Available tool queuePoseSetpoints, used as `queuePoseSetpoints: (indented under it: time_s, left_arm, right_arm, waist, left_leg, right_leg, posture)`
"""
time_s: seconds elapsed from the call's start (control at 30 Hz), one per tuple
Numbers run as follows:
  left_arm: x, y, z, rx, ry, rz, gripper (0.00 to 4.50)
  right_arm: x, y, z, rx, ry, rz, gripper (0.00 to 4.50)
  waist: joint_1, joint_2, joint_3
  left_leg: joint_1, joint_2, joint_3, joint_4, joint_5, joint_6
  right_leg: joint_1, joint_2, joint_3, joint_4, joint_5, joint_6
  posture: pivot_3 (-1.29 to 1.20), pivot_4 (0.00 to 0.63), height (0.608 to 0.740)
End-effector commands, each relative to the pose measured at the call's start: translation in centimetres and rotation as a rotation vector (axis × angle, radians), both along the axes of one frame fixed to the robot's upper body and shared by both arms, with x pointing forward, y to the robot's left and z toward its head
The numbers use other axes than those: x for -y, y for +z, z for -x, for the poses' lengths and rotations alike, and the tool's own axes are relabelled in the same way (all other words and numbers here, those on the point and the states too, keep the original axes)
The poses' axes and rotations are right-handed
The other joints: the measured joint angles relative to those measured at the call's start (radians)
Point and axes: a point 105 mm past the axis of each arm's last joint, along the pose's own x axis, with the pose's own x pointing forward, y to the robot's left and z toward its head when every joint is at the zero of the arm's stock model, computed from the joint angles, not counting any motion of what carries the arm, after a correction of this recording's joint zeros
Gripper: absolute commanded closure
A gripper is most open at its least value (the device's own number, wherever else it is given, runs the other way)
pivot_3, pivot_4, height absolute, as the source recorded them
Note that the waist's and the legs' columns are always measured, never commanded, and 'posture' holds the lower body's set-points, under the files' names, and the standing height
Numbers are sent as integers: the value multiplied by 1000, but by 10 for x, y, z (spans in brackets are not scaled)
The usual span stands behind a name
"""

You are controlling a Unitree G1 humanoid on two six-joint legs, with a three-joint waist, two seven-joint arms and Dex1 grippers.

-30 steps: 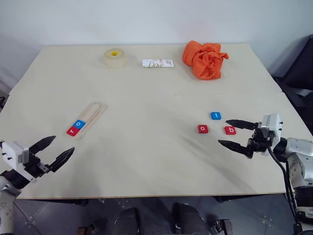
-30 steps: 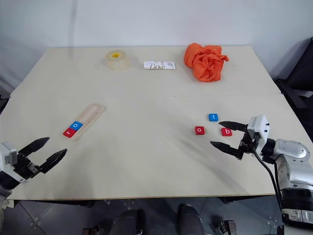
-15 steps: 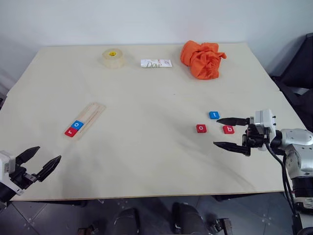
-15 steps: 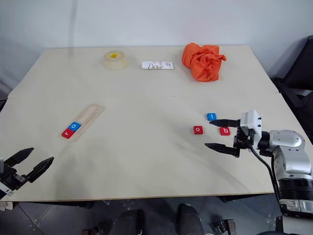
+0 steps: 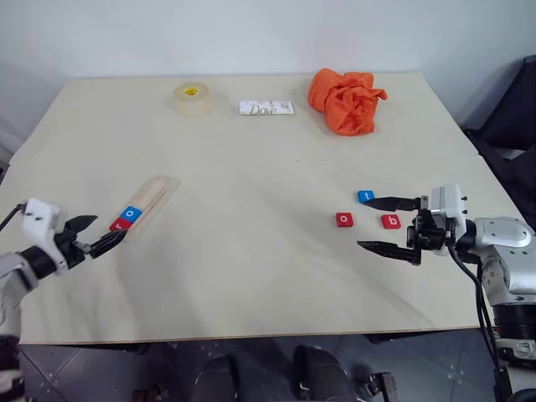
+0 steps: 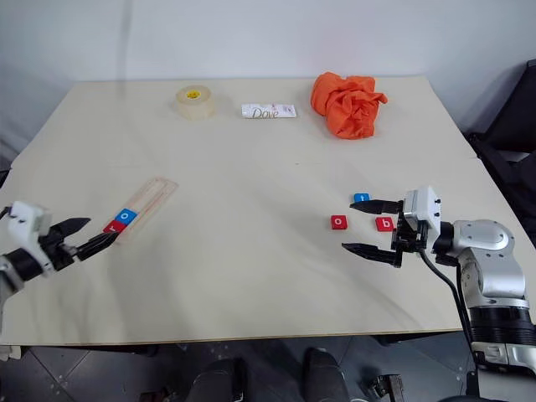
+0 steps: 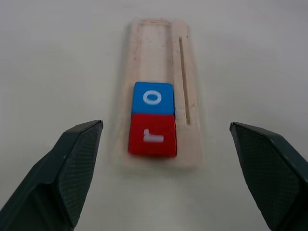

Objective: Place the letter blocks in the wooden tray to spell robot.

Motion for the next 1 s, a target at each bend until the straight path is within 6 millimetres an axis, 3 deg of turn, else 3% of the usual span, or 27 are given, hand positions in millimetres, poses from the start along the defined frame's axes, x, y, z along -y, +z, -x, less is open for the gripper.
queuePoseSetpoints:
  time_s: [0.03, 0.33, 1.0]
  left_arm:
    - [-8, 3, -8, -19, 14, -26, 0]
    - [-4, -6, -24, -94, -27, -49, 0]
    - [0, -39, -17, -268, -43, -80, 0]
  right_arm:
    - [-4, 15, 8, 52, 24, -20, 48]
    - [-14, 28, 12, 92, 57, -29, 48]
    - [-17, 30, 10, 96, 70, -38, 48]
  waist:
    - [-2, 0, 0]
    - [2, -1, 0]
    - [2, -1, 0]
  left_leg:
    - [0, 0, 0, 0, 0, 0]
    - [0, 0, 0, 2, 0, 0]
    - [1, 0, 0, 3, 0, 0]
  right_leg:
    - [0, 0, 0, 0, 0, 0]
    - [0, 0, 0, 2, 0, 0]
    - [0, 0, 1, 4, 0, 0]
  posture:
    - [0, 150, 740]
    - [0, 150, 740]
    - [0, 150, 740]
